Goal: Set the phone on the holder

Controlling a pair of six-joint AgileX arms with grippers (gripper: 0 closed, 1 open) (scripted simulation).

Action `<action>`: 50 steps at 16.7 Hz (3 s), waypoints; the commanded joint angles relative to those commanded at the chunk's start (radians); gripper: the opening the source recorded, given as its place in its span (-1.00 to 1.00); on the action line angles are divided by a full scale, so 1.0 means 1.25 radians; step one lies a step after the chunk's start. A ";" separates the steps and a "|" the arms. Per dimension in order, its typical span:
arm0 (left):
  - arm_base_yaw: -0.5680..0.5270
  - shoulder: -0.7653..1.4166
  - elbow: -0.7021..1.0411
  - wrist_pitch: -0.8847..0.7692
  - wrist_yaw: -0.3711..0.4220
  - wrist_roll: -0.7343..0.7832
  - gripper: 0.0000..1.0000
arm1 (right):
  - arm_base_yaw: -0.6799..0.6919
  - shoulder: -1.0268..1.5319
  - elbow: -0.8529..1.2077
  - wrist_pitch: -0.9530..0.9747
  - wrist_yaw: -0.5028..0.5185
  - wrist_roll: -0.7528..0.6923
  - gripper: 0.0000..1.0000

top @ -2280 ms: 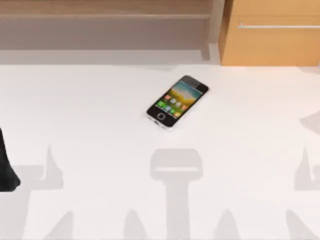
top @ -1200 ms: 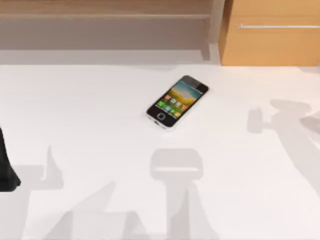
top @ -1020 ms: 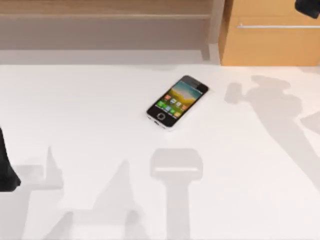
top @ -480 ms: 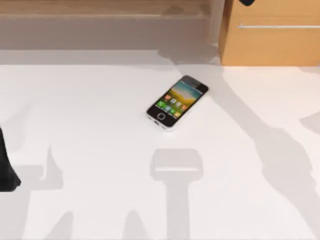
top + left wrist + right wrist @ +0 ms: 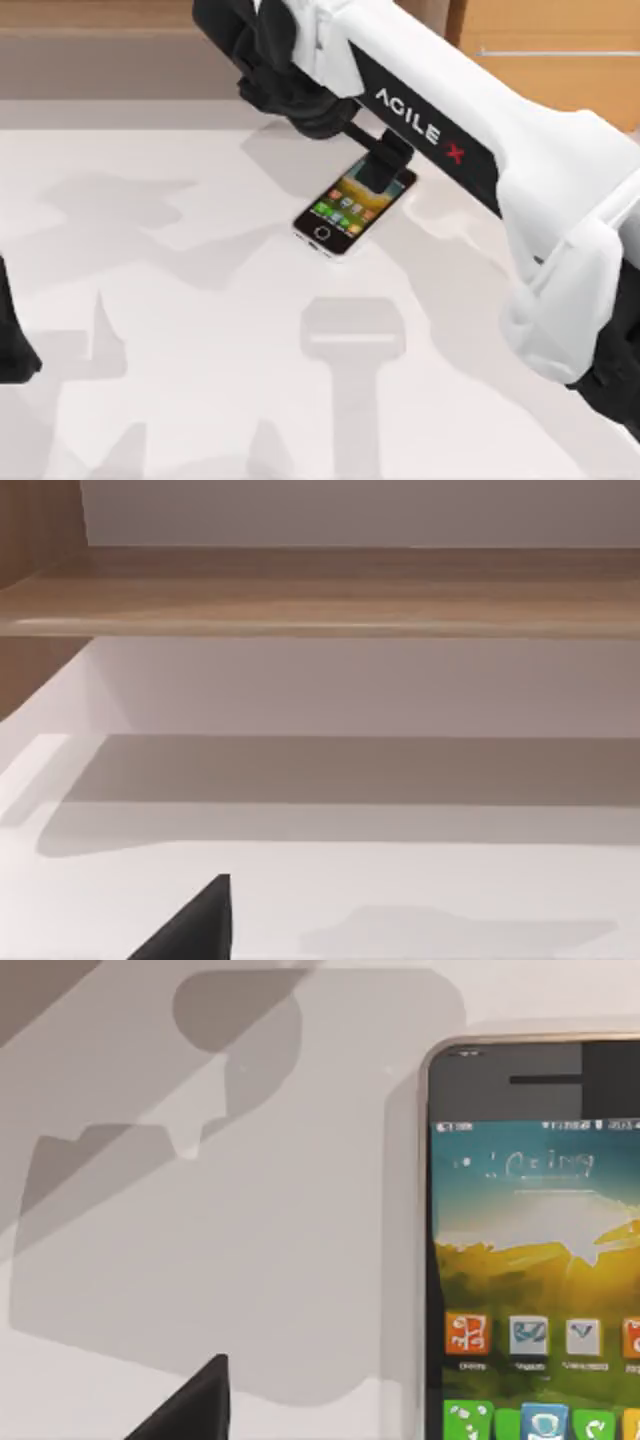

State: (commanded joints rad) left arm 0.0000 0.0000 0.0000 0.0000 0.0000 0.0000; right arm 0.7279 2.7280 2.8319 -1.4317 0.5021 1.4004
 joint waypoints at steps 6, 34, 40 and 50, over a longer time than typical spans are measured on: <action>0.000 0.000 0.000 0.000 0.000 0.000 1.00 | 0.013 0.110 0.059 -0.082 0.019 0.036 1.00; 0.000 0.000 0.000 0.000 0.000 0.000 1.00 | -0.045 0.349 0.328 -0.083 0.017 -0.029 -0.21; 0.000 0.000 0.000 0.000 0.000 0.000 1.00 | -0.045 0.349 0.328 -0.083 0.017 -0.029 -1.00; 0.000 0.000 0.000 0.000 0.000 0.000 1.00 | -0.034 0.304 0.305 -0.089 0.018 -0.031 -1.00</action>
State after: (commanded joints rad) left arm 0.0000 0.0000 0.0000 0.0000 0.0000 0.0000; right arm 0.6849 3.1075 3.2132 -1.5435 0.5240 1.3616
